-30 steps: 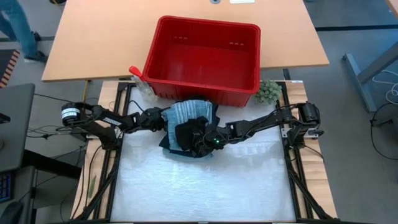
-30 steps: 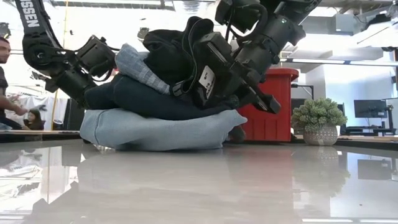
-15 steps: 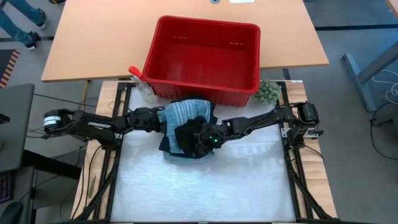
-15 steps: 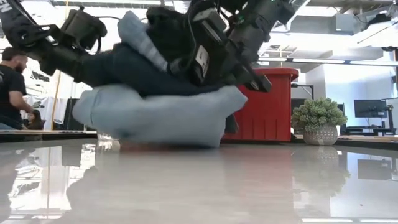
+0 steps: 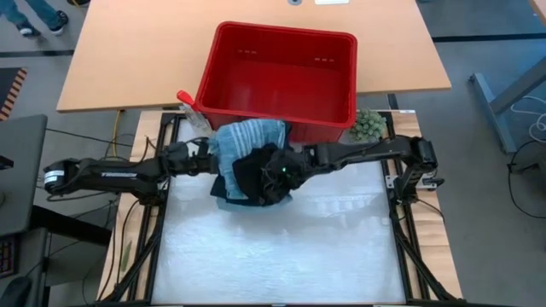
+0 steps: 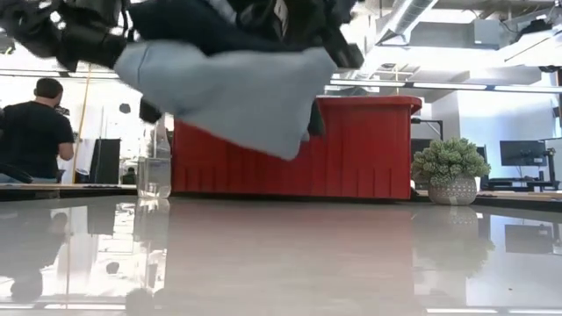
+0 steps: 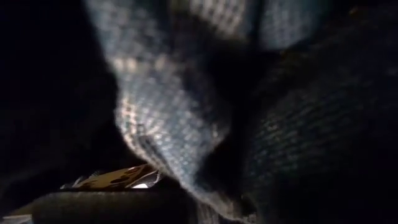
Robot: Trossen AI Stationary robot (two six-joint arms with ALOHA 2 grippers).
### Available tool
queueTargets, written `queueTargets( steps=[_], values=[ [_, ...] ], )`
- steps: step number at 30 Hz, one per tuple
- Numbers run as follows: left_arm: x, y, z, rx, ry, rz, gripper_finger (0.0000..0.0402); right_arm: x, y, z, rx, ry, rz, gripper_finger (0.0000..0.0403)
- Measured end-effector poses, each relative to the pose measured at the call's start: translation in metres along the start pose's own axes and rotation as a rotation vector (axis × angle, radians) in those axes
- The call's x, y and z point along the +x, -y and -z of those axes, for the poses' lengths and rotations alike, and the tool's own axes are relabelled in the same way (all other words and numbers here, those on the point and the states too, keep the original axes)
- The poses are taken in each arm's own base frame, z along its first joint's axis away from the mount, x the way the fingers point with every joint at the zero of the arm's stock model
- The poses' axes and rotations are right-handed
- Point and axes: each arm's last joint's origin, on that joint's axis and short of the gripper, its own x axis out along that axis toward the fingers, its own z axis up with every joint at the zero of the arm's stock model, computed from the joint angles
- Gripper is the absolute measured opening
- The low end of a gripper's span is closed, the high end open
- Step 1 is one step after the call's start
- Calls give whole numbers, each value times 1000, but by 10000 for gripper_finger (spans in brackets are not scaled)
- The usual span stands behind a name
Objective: Fold laundry
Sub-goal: Put the folded blue and black pants, blue shirt, and black boxer into the red laundry bin
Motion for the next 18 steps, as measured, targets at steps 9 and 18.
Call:
queueTargets(
  steps=[9,18],
  values=[
    [-2,71,-44,158,93,-15,27,-59,-6,-38,-98,37,3,74],
    [9,137,-106,366,186,-96,26,-130,5,-82,-174,173,-32,74]
  ],
)
